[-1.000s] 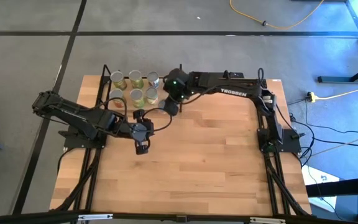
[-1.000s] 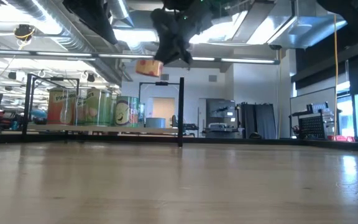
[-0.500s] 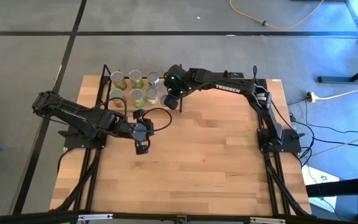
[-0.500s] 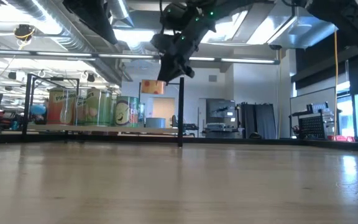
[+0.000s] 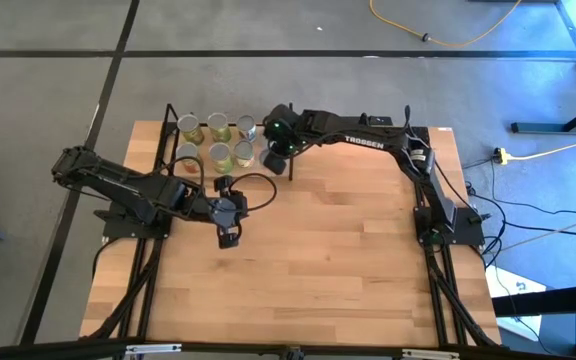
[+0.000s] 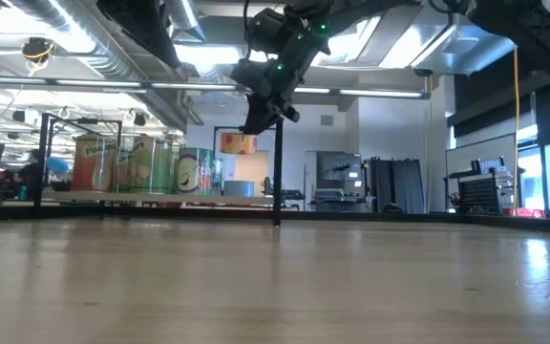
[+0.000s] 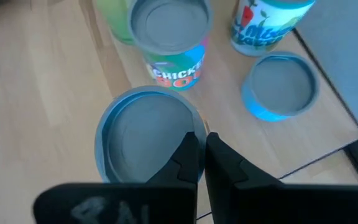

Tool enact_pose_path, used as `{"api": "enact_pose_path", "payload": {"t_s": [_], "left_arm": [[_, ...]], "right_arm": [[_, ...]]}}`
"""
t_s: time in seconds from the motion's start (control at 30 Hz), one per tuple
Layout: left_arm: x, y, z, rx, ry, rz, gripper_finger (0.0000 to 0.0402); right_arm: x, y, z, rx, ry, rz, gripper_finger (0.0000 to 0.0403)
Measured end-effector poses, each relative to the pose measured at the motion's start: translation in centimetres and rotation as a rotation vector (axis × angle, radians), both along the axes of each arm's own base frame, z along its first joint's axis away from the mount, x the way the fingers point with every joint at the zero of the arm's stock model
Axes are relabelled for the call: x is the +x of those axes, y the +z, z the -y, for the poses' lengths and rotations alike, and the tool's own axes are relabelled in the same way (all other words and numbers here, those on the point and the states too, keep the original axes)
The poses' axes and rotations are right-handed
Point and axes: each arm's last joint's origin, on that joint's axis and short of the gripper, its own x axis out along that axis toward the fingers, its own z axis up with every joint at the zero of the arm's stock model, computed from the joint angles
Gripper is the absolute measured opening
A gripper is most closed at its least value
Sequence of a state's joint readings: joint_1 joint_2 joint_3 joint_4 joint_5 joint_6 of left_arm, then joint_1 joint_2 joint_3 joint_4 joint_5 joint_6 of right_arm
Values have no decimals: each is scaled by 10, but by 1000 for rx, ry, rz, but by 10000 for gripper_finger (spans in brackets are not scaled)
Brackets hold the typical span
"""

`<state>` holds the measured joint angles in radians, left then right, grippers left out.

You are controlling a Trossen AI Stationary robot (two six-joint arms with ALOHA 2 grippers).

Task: Pick and place cans onto a shelf
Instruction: Put the canned pineapple rings on the shelf

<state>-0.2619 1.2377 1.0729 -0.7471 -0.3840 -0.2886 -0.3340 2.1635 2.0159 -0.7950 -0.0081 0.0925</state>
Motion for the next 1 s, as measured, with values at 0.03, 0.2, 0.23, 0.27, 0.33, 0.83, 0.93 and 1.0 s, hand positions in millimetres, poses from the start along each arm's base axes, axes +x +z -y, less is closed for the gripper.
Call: {"api": "enact_pose_path", "payload": {"t_s": [0.03, 0.2, 0.23, 0.27, 0.33, 0.83, 0.93, 1.0], "left_arm": [[0, 0, 0, 0, 0, 0, 47], [0, 0, 0, 0, 0, 0, 47], [0, 0, 0, 0, 0, 0, 47], [0, 0, 0, 0, 0, 0, 47], [0, 0, 0, 0, 0, 0, 47], [0, 0, 0, 0, -1, 0, 47], [0, 0, 0, 0, -1, 0, 47], [0, 0, 0, 0, -1, 0, 47]], "right_arm": [[0, 0, 0, -9, -6, -1, 12], [1, 1, 1, -25, -16, 11, 40], [1, 1, 1, -25, -16, 11, 45], [1, 1, 1, -25, -15, 10, 48], [1, 1, 1, -31, -6, 8, 50], [1, 1, 1, -37, 4, 5, 32], [1, 1, 1, -38, 4, 9, 25], [2, 1, 1, -39, 4, 11, 28]]}}
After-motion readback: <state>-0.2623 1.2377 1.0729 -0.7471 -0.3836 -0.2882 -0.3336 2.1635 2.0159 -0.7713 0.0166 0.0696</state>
